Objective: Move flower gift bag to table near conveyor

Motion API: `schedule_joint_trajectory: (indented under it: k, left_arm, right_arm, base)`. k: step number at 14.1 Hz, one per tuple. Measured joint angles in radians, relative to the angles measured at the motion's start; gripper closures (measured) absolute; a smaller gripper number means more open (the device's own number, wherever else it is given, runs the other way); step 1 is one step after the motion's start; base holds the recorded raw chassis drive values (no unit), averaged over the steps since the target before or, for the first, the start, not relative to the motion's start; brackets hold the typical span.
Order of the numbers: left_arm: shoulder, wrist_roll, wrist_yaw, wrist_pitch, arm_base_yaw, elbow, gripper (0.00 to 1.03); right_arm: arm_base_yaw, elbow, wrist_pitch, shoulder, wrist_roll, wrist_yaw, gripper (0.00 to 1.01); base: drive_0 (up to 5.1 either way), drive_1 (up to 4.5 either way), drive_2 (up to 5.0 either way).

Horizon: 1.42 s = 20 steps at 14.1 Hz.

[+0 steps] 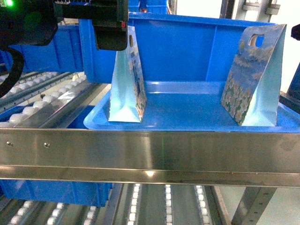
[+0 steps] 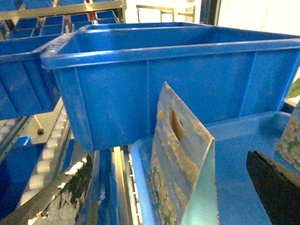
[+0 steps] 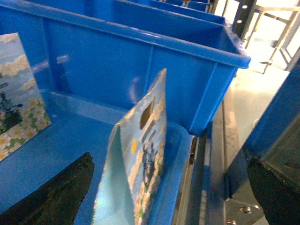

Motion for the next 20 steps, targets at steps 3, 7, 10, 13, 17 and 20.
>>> schedule_joint_trajectory:
  k: [3,7,10,13,17,20]
  left_arm:
    - [-0.003,0.0,-0.014,0.002,0.002,0.0,0.05]
    - [-0.003,0.0,-0.014,0.003,0.001,0.0,0.05]
    - [-0.003,0.0,-0.014,0.003,0.001,0.0,0.05]
    - [-0.003,0.0,-0.014,0.002,0.001,0.0,0.05]
    - [-0.003,0.0,-0.014,0.002,0.001,0.0,0.05]
    - [-0.003,0.0,-0.014,0.003,0.001,0.0,0.05]
  right_arm:
    - [0.012,-0.002,-0.033,-0.025,-0.007,-0.024,0.03]
    - [0.011,-0.002,-0.032,-0.027,-0.007,-0.023,0.03]
    - [0.032,-0.023,-0.013,-0.04,0.009,-0.079,0.03]
    - [0.094,0.022,-0.038,-0.04,0.012,-0.1,0.03]
    - [0.088,0.063,0.001,0.027,-0.013,-0.073,0.03]
    - [0.062,0.102,0.016,0.077,-0.038,-0.072,0.03]
  base:
    - [0.0,0.0,0.0]
    - [0.0,0.0,0.0]
    - [0.0,0.0,0.0]
    - [0.0,0.0,0.0]
    - [0.0,0.0,0.0]
    - [0.0,0.0,0.0]
